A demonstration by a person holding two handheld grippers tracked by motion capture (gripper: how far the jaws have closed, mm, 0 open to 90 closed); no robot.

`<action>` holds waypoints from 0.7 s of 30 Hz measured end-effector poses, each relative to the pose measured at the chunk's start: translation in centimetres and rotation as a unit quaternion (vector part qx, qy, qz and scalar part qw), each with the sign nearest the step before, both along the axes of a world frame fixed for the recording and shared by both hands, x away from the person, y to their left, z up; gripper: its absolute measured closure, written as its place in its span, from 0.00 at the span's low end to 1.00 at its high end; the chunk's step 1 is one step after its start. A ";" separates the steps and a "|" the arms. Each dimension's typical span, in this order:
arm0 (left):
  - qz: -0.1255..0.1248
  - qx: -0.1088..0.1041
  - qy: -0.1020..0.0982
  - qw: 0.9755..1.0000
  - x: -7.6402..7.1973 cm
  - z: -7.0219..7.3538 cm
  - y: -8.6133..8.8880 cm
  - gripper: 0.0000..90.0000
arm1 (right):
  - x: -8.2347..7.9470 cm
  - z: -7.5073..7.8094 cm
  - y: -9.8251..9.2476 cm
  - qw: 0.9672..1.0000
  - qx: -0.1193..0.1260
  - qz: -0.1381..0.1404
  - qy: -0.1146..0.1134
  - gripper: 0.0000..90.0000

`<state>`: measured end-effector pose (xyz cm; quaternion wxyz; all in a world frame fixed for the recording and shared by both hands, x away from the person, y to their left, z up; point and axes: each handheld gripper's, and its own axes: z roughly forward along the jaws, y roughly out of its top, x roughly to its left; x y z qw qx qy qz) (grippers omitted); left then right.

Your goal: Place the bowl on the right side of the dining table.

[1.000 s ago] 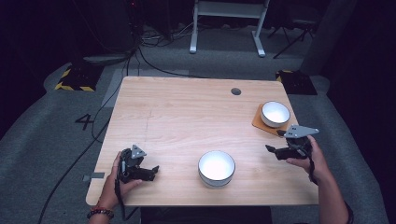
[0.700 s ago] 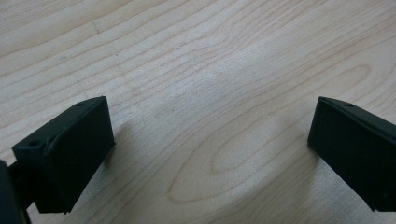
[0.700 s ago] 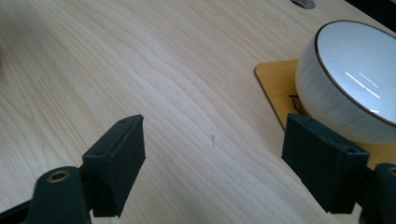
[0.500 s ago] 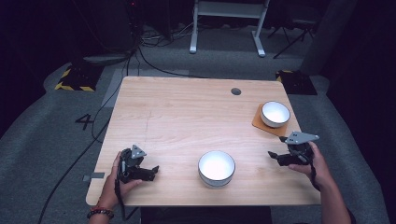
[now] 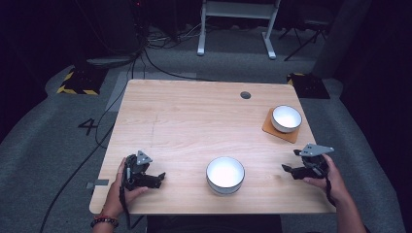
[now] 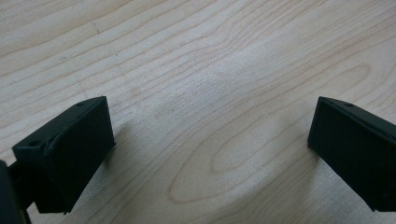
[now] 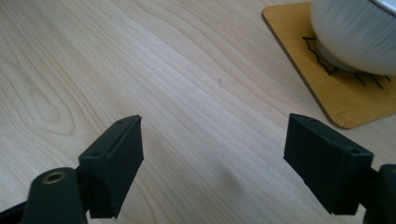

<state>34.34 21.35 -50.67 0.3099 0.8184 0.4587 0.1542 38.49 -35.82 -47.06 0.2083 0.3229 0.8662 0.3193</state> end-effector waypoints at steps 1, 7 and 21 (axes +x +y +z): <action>0.000 0.000 0.000 1.000 0.0 0.0 0.0 0.00 | -0.1 -0.2 -0.1 1.000 0.004 -0.002 0.002 0.22; 0.000 0.000 0.000 1.000 0.0 0.0 0.0 0.00 | -0.3 -0.9 -0.7 1.000 0.003 -0.016 0.011 0.21; -0.004 0.001 0.001 1.000 0.1 0.0 0.0 0.00 | -1.0 -2.7 -2.7 0.998 0.033 -0.039 0.025 0.20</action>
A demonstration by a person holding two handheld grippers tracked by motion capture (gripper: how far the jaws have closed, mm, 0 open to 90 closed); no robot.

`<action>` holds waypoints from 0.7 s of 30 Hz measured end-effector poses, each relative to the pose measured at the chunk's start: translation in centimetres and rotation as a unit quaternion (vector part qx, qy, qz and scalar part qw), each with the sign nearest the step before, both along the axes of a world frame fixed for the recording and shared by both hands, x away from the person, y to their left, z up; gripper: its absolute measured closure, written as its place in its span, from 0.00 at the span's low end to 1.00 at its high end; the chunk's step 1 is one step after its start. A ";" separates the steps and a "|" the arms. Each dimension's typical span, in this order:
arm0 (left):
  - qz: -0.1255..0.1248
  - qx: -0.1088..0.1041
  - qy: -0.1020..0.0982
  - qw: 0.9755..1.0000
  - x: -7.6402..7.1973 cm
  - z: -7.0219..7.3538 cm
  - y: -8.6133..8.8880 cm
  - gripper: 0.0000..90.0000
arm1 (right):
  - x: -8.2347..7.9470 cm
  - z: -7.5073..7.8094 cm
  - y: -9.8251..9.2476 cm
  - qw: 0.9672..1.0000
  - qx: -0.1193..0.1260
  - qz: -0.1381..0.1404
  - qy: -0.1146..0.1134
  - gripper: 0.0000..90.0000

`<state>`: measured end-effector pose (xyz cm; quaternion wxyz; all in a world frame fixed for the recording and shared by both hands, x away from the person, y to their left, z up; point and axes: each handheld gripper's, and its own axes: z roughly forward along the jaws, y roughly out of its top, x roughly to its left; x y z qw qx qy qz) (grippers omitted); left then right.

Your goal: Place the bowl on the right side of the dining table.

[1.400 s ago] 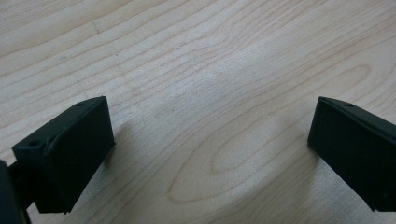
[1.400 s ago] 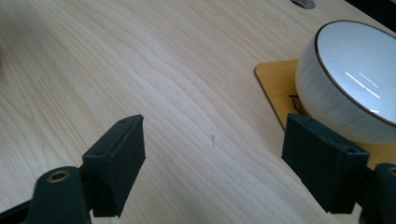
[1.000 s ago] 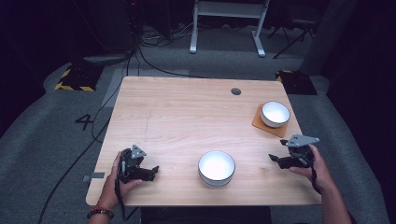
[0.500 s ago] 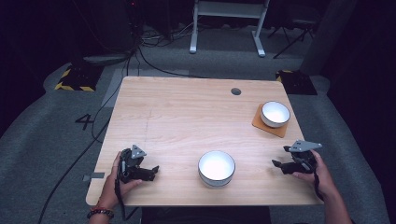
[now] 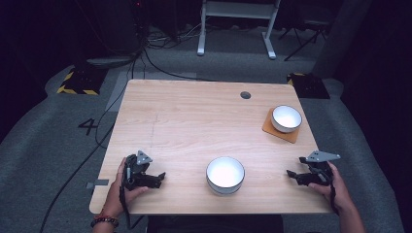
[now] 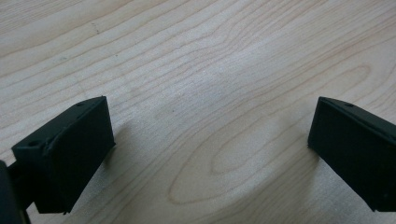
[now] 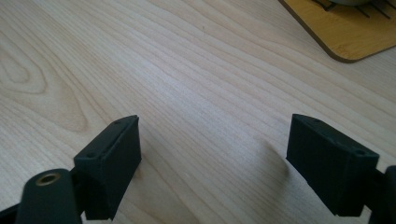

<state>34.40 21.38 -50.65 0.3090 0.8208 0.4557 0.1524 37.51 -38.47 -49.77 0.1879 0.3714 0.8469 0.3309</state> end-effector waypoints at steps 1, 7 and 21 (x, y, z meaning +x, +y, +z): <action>0.001 0.000 -0.001 1.000 0.0 0.0 0.0 0.00 | -0.1 -0.1 -0.1 1.000 0.006 -0.003 0.001 0.20; 0.000 0.000 0.000 1.000 0.0 0.0 0.0 0.00 | -0.3 -0.5 -1.0 0.999 0.030 -0.015 0.004 0.19; 0.004 -0.001 -0.002 1.000 -0.1 0.0 0.0 0.00 | -0.4 -0.7 -1.2 0.999 0.038 -0.017 -0.003 0.19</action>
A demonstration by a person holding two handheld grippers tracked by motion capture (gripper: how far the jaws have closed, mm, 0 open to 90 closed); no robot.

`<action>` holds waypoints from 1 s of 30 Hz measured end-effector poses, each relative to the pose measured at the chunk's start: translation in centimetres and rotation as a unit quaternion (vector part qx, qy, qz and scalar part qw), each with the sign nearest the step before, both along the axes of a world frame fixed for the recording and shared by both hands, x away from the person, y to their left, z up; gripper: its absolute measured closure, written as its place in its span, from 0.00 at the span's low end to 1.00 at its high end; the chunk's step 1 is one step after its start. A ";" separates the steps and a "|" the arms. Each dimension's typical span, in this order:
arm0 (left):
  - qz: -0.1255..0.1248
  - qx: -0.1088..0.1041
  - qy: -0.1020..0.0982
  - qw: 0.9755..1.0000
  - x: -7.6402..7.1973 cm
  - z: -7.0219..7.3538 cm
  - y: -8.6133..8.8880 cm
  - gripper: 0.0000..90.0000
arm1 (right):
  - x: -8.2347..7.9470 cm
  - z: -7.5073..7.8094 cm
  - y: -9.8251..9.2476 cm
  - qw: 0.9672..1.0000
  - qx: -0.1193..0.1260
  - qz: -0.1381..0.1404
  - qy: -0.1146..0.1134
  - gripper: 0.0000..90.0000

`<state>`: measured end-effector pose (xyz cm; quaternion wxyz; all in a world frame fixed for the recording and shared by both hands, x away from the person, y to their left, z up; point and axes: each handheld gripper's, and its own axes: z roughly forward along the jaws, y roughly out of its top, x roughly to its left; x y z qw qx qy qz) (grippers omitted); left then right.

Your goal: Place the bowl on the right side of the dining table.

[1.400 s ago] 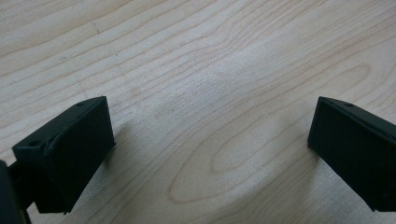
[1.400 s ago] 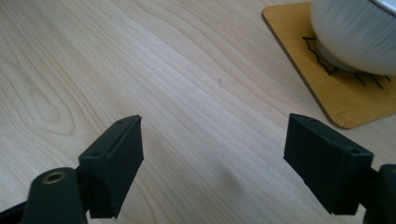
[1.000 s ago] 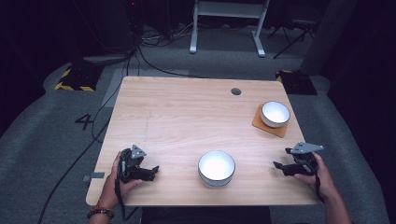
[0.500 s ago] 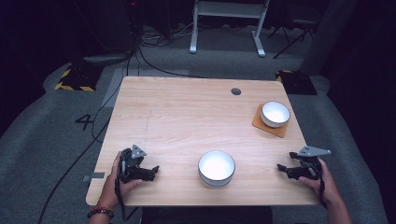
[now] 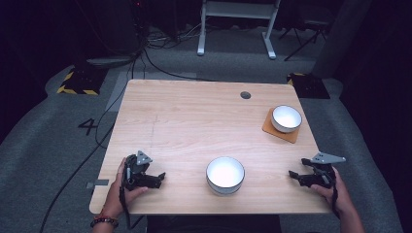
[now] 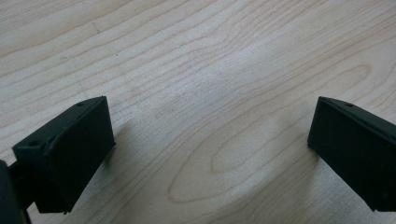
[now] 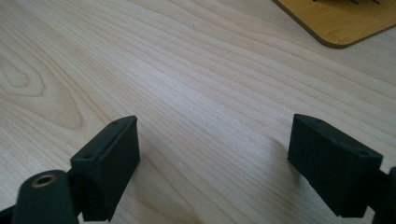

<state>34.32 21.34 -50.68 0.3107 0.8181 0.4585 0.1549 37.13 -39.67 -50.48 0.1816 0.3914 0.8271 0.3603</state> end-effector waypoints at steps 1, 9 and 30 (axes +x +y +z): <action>0.000 0.000 0.000 1.000 0.0 0.0 0.0 0.00 | 0.0 0.0 0.0 1.000 -0.001 0.000 0.000 0.19; 0.000 0.001 0.001 1.000 0.0 0.0 0.0 0.00 | 0.0 0.0 0.1 1.000 0.001 -0.003 0.002 0.19; 0.000 0.000 0.001 1.000 0.0 0.0 0.0 0.00 | 0.0 0.0 0.1 1.000 0.001 -0.003 0.003 0.19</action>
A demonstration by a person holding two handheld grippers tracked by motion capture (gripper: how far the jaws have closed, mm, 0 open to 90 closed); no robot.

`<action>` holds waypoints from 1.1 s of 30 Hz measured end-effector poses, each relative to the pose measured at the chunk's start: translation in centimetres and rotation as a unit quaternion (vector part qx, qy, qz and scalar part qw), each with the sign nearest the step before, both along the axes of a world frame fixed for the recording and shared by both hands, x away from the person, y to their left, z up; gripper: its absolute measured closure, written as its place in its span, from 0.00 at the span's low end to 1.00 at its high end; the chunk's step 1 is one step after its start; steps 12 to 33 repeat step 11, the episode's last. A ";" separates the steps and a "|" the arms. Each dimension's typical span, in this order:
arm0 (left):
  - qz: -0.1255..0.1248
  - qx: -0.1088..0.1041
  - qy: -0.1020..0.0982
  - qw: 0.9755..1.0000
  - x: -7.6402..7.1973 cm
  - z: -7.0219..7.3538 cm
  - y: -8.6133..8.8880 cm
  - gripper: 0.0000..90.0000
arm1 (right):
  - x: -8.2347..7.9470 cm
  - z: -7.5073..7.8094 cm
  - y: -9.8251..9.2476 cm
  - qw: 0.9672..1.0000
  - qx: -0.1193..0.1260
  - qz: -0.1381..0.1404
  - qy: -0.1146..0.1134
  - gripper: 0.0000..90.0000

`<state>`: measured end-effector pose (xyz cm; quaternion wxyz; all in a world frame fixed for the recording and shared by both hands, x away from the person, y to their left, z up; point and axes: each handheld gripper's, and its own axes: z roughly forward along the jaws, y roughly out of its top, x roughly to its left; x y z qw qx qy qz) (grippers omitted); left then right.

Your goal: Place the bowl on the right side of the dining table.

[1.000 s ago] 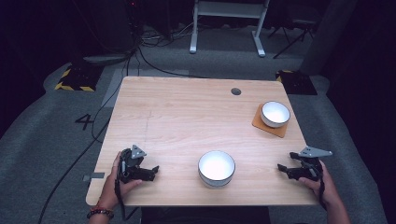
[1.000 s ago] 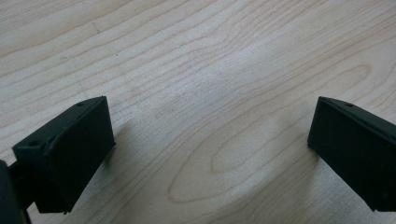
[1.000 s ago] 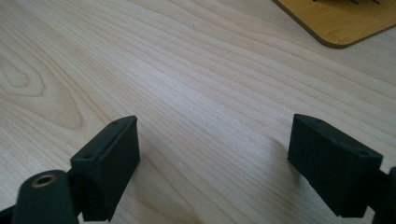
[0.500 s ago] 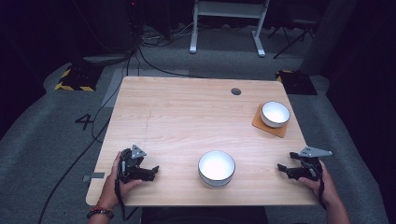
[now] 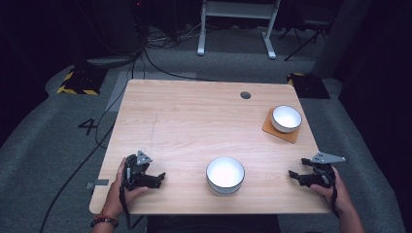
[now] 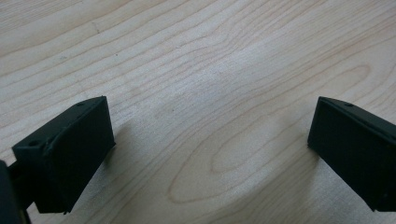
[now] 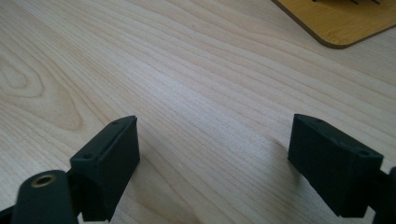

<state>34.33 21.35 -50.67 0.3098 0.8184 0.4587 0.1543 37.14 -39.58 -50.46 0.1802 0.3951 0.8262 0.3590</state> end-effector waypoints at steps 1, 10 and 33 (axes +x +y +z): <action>0.000 0.000 0.000 1.000 0.0 0.0 0.0 0.00 | 0.0 0.0 0.0 1.000 0.000 0.000 0.000 0.19; -0.002 0.000 -0.001 1.000 0.0 0.0 0.0 0.00 | 0.0 0.0 0.0 1.000 0.000 0.000 0.000 0.19; -0.001 -0.001 0.000 1.000 0.0 0.0 0.0 0.00 | 0.0 0.0 0.0 1.000 0.000 0.000 0.000 0.19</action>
